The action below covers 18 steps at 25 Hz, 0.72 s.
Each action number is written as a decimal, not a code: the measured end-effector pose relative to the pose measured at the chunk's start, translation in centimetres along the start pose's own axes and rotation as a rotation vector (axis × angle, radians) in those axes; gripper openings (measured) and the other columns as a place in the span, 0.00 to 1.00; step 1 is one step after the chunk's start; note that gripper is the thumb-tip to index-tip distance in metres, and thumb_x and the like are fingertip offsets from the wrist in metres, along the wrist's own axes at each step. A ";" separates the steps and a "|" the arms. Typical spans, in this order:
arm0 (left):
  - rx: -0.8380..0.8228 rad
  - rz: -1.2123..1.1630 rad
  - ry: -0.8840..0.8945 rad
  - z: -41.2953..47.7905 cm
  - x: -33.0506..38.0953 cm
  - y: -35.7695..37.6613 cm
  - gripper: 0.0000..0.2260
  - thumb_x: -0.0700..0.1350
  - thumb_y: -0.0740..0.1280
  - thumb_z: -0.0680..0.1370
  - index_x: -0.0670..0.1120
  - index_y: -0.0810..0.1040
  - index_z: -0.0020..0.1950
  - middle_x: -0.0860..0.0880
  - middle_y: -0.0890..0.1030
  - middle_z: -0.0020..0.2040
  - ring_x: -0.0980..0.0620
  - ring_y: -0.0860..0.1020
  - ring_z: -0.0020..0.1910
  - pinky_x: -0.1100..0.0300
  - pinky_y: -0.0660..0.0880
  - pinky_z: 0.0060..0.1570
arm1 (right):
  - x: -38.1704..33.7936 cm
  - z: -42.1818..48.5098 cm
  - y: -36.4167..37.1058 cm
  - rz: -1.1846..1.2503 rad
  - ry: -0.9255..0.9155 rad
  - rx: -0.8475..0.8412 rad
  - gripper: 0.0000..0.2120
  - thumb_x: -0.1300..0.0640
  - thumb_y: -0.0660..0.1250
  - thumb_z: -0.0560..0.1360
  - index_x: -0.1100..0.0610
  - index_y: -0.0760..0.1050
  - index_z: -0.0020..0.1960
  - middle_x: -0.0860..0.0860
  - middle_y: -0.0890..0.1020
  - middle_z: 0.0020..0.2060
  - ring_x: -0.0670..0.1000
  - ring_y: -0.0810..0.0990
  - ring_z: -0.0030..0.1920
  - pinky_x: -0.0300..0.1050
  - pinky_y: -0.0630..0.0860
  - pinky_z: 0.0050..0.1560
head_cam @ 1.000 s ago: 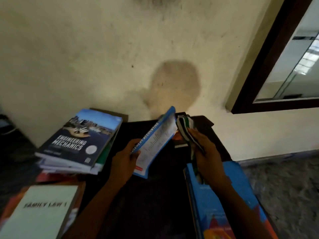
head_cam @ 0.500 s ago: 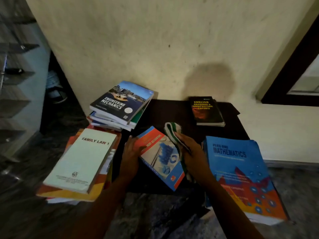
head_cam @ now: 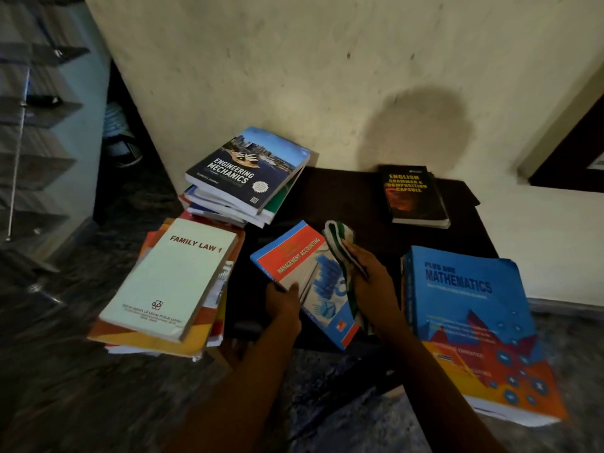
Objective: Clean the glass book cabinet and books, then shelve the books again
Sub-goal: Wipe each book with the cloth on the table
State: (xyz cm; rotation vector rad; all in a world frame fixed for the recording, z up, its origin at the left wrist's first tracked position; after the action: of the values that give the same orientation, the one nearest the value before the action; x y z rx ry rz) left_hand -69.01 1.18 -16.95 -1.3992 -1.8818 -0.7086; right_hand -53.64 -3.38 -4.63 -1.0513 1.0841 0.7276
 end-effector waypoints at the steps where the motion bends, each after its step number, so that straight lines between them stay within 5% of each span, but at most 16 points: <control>1: -0.037 0.032 0.043 -0.2 -0.2 0.4 0.18 0.40 0.65 0.78 0.41 0.66 0.67 0.39 0.75 0.58 0.38 0.76 0.55 0.42 0.74 0.56 | -0.2 0.2 -0.1 -0.008 -0.009 0.000 0.18 0.68 0.58 0.78 0.56 0.71 0.65 0.47 0.73 0.58 0.46 0.73 0.60 0.41 0.70 0.62; 3: -0.114 0.003 0.055 0.0 0.1 0.5 0.17 0.42 0.62 0.80 0.47 0.65 0.68 0.42 0.75 0.56 0.40 0.77 0.50 0.42 0.75 0.54 | -0.5 0.7 -0.7 -0.040 -0.017 0.010 0.18 0.68 0.58 0.78 0.57 0.71 0.66 0.46 0.72 0.58 0.46 0.73 0.60 0.38 0.70 0.61; 7: -0.239 0.076 0.119 1.9 3.3 -2.0 0.14 0.42 0.64 0.79 0.41 0.72 0.63 0.39 0.78 0.53 0.47 0.78 0.40 0.53 0.76 0.42 | -1.5 2.1 -1.2 -0.115 -0.119 0.049 0.18 0.71 0.59 0.76 0.62 0.72 0.64 0.47 0.72 0.57 0.44 0.71 0.59 0.20 0.63 0.56; 12: -0.210 0.113 -0.045 4.3 1.6 -4.4 0.15 0.42 0.65 0.78 0.36 0.73 0.62 0.36 0.77 0.60 0.46 0.77 0.39 0.54 0.74 0.43 | 1.4 5.2 3.6 -0.375 -0.234 -0.088 0.21 0.71 0.61 0.73 0.59 0.74 0.64 0.59 0.76 0.62 0.56 0.75 0.60 0.48 0.68 0.63; 18: -0.226 -0.115 -0.244 4.1 0.0 -4.9 0.22 0.59 0.55 0.80 0.43 0.73 0.61 0.41 0.77 0.56 0.45 0.76 0.47 0.55 0.73 0.41 | 6.6 9.2 12.7 -0.870 -0.344 -0.526 0.26 0.61 0.52 0.75 0.49 0.64 0.72 0.56 0.64 0.72 0.62 0.66 0.64 0.49 0.61 0.62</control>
State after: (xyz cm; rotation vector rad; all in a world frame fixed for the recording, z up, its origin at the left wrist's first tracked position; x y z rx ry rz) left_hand -74.57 2.93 -19.60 -1.5883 -2.1389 -0.8620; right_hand -59.45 9.62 -13.88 -1.6100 0.0663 0.4435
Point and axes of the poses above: each hand's wrist, its own z-axis towards the middle knuckle, its own y-axis out of the palm, x = y × z, the point moved 7 cm from there along z, towards the middle knuckle
